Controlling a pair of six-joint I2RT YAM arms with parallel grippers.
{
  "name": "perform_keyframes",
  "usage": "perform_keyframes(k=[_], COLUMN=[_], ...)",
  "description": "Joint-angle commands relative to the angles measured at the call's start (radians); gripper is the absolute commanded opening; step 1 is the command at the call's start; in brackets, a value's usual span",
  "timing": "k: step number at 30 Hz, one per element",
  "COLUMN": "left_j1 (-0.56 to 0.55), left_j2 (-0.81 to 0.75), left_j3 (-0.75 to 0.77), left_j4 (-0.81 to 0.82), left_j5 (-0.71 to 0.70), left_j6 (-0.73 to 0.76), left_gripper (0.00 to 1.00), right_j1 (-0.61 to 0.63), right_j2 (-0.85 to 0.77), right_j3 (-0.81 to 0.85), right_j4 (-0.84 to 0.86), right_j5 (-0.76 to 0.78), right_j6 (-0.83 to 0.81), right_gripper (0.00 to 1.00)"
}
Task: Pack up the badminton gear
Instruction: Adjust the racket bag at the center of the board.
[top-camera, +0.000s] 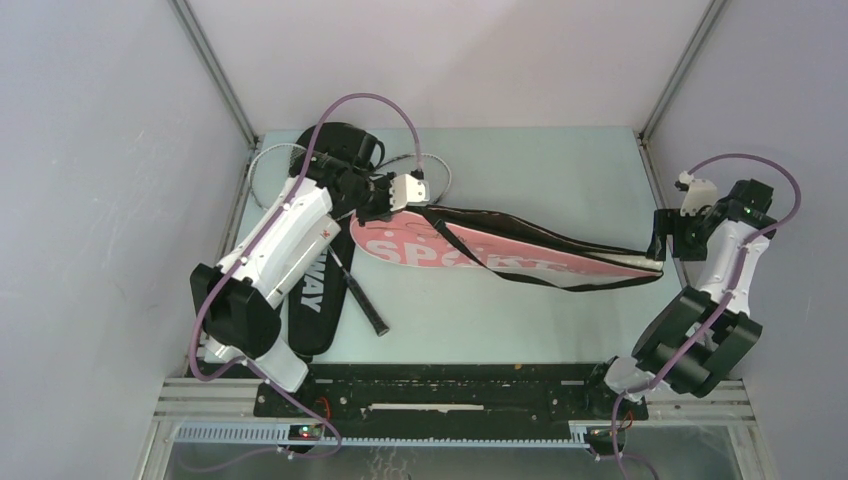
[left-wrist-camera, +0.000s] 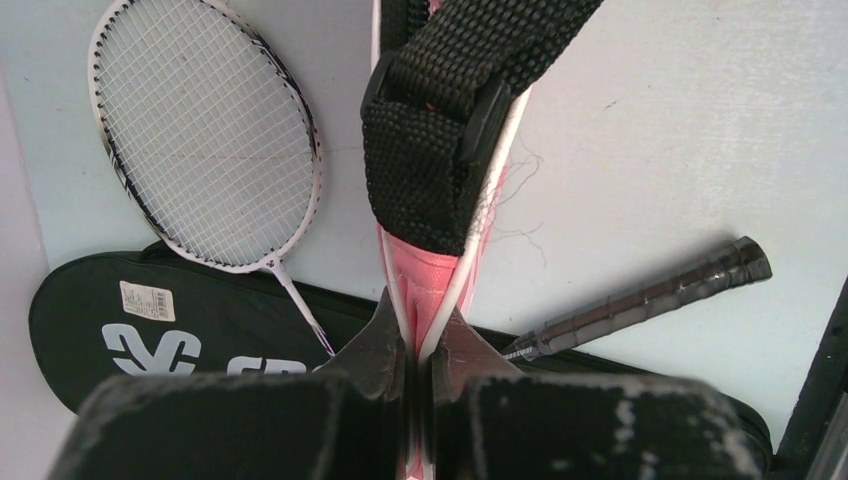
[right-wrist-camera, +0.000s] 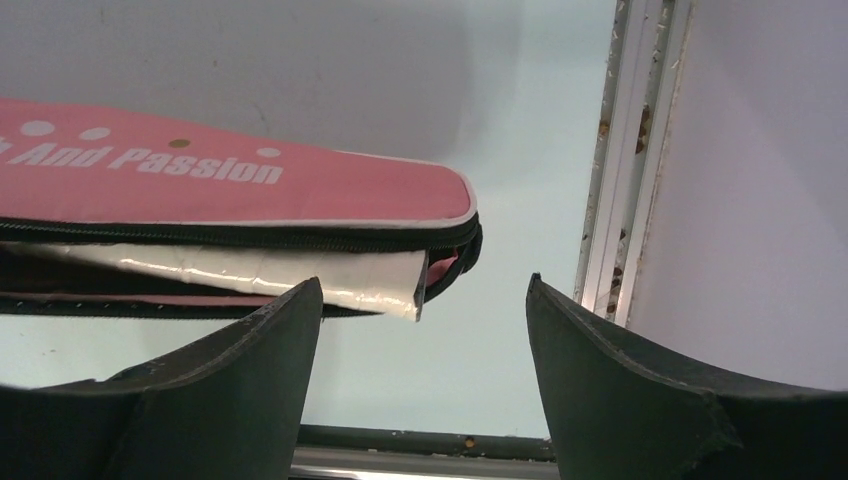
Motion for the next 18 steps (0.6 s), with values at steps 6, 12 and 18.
perform_keyframes(k=[6, 12, 18], left_j1=[-0.004, -0.004, -0.005], left_j2=[-0.046, -0.048, -0.045], left_j3=[-0.001, 0.000, 0.007], left_j4=[0.057, 0.057, 0.059], left_j5=[0.071, 0.067, 0.065], left_j6=[-0.032, -0.035, -0.047], left_gripper=[0.01, 0.01, 0.02], right_j1=[-0.018, -0.023, -0.038], right_j2=[0.079, 0.122, 0.132], right_j3=[-0.001, -0.002, -0.020], right_j4=[0.084, 0.093, 0.100], right_j5=[0.008, 0.008, -0.010], right_j6=[-0.016, -0.029, -0.050], right_gripper=[0.80, 0.78, 0.77])
